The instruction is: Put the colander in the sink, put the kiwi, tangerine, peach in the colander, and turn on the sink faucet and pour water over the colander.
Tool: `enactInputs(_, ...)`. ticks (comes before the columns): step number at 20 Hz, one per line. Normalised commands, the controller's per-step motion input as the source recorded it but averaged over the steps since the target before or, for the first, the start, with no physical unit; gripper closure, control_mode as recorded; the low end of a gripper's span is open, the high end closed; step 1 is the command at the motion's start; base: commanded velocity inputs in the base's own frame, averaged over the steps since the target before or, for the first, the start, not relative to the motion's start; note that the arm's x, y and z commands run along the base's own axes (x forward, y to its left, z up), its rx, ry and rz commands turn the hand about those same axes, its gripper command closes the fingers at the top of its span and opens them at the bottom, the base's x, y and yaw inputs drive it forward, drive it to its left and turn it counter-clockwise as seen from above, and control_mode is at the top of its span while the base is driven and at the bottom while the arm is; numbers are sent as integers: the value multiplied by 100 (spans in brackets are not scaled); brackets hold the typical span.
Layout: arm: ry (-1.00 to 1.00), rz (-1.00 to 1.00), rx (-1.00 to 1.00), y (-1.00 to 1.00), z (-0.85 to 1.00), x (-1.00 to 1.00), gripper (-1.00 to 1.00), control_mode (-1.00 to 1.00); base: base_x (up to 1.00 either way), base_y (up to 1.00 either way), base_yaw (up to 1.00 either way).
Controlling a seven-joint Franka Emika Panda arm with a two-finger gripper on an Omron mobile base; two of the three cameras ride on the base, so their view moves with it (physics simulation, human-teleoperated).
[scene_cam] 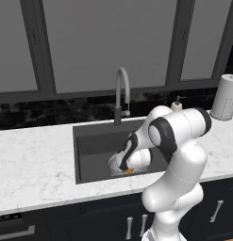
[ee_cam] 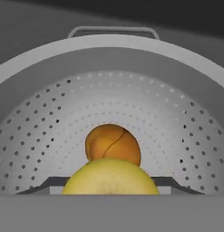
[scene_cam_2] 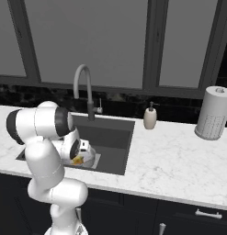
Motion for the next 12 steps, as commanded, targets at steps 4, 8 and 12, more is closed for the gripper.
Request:
enactInputs(4,0,-2,0,-18,-4,0,-100,-100,0,0,0)
enactInputs(8,0,-2,0,-10,24,-1,-100,-100,0,0,0)
enactInputs(12,-5,-3,0,-13,83,-18,-100,-100,0,0,0)
